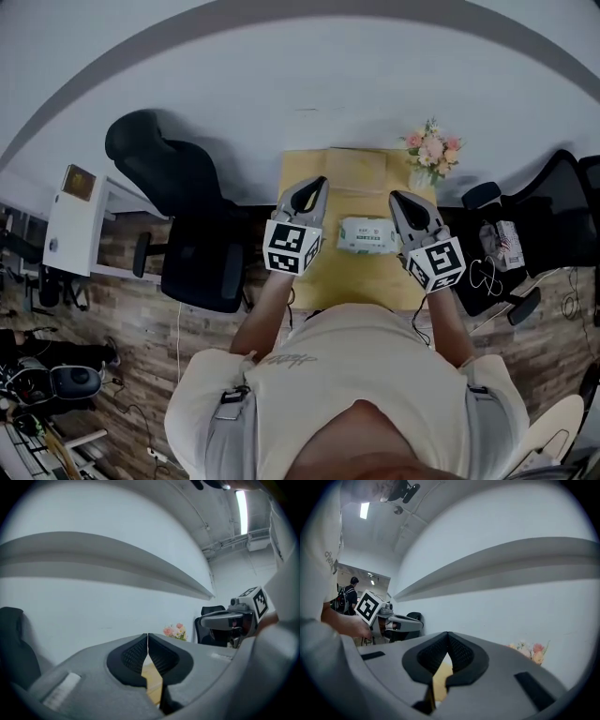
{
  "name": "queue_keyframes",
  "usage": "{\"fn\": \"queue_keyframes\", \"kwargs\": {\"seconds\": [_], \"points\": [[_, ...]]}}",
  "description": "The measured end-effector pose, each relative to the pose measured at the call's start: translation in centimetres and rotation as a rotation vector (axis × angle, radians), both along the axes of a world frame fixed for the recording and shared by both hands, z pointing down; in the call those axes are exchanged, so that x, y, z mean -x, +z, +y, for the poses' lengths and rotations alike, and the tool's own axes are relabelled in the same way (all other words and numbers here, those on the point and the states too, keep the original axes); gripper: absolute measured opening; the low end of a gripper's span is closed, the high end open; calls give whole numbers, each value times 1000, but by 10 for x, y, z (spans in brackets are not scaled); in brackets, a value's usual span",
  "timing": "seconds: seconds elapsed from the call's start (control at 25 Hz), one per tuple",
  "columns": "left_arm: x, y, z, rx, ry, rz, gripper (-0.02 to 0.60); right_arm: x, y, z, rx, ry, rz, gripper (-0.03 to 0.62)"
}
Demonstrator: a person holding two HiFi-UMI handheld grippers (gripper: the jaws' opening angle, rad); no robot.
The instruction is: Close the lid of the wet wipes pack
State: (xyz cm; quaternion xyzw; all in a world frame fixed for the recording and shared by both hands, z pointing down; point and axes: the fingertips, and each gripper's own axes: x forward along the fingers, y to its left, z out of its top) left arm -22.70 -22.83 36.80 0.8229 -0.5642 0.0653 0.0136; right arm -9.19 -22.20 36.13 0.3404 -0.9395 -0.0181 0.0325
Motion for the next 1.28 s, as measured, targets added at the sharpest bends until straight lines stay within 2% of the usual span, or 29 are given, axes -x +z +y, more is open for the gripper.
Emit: {"fn": "queue_keyframes", "kwargs": {"seconds": [0.12,0.6,1.0,1.28], "points": [[5,-8,-1,-33,-33,-15,17,-1,-8,-1,-13,-2,-2,2],[-18,3,2,8,23,-7,17,-7,-6,-5,12,0,-16,2],[-9,5,-7,3,4,-4,17,-6,2,-8,31,4,-20,2],[-7,14,-12,26,-8,41,17,-9,10,-12,8,26,28,2]]}}
